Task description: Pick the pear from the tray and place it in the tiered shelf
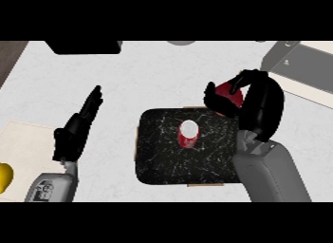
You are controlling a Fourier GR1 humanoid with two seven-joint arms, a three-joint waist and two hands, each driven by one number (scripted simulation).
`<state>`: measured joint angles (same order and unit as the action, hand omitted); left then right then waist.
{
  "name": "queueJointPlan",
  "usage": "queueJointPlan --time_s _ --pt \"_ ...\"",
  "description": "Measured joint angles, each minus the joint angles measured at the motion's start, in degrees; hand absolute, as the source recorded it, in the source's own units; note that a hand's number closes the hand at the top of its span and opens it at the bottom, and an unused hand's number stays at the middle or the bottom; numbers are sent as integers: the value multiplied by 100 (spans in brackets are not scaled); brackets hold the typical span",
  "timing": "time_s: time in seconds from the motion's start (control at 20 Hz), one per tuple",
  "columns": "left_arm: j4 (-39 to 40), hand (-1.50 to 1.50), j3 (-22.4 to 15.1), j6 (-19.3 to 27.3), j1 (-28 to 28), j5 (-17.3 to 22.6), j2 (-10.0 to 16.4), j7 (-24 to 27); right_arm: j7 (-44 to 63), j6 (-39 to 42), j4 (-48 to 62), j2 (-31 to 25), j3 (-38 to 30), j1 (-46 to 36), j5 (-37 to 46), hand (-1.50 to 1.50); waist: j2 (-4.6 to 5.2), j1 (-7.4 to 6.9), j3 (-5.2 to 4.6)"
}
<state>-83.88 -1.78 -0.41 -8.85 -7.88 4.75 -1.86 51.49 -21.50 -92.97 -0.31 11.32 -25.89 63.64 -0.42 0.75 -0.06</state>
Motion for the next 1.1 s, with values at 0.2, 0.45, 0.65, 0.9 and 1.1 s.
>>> queueJointPlan --time_s 0.2,0.45,0.65,0.9,1.1 --pt "-36 0 -1 36 -60 -38 -13 -85 519 518 -765 -134 -83 -77 680 150 6 -8 1" --pt "12 0 -10 6 27 -35 -39 65 732 933 -1318 -278 -375 -345 1277 150 20 -42 2" --pt "156 0 18 0 -63 -43 -52 123 750 1314 -1430 -499 -765 -738 1503 150 29 -52 3" --pt "186 0 38 -22 -127 -48 -52 88 676 1690 -1472 -848 -1352 -1164 1395 150 33 -67 2" --pt "-39 0 -2 -45 -77 -38 -72 -103 597 1802 -1311 -1192 -1795 -1379 1250 150 34 -81 6"
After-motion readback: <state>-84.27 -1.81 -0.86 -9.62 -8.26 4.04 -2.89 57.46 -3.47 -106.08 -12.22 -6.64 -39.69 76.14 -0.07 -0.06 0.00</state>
